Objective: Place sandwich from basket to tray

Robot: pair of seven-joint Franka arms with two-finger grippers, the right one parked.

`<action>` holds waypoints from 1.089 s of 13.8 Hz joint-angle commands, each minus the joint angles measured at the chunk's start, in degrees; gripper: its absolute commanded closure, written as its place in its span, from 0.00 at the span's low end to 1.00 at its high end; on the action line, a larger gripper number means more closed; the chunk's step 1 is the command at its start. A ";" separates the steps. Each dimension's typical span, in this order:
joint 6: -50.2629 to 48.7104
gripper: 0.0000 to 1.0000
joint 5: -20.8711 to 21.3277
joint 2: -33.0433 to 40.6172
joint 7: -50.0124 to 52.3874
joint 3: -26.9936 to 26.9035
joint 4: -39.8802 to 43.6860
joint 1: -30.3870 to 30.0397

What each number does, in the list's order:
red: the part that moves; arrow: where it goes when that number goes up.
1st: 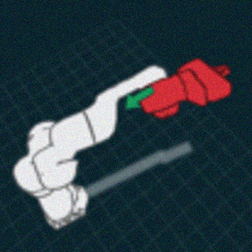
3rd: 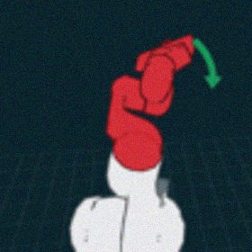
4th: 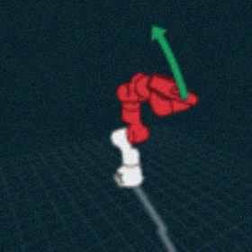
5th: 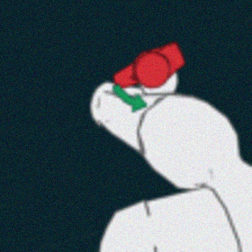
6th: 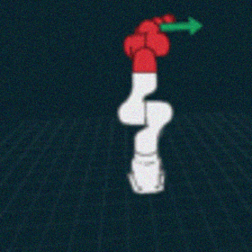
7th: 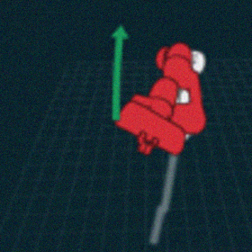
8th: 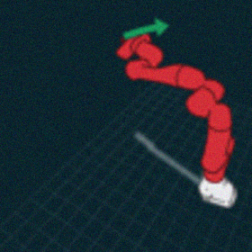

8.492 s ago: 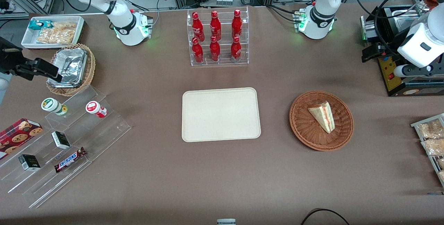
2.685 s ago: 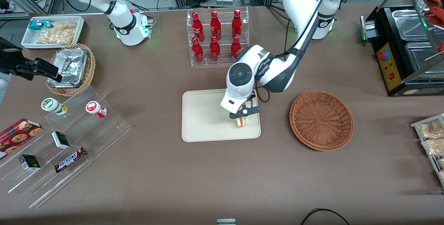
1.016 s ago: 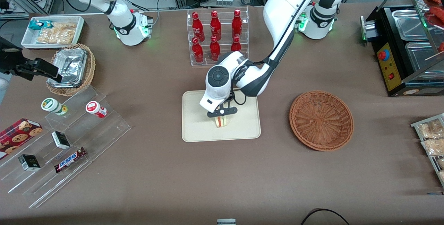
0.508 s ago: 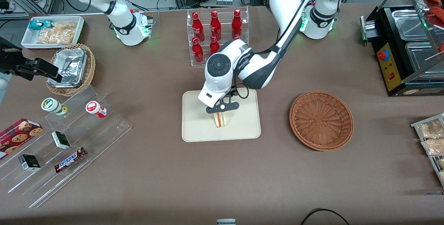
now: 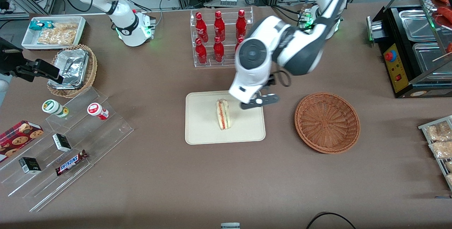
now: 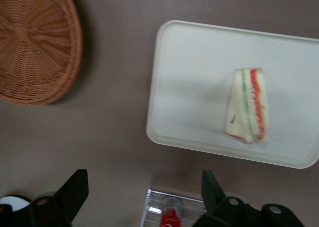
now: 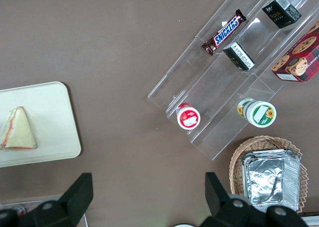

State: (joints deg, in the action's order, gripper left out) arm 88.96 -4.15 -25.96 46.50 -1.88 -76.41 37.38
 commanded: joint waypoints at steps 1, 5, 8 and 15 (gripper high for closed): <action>-0.89 0.00 0.28 2.66 -3.17 0.04 -3.92 -2.93; -0.98 0.00 0.28 8.62 -12.03 -2.08 -10.58 -7.39; -1.67 0.00 0.28 13.20 -18.00 -2.08 -14.11 -11.70; -6.24 0.00 0.28 20.93 -31.63 0.64 -17.29 -23.04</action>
State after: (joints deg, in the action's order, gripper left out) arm 84.23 -4.08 -8.50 17.77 -3.58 -91.80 17.25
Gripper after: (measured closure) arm 0.000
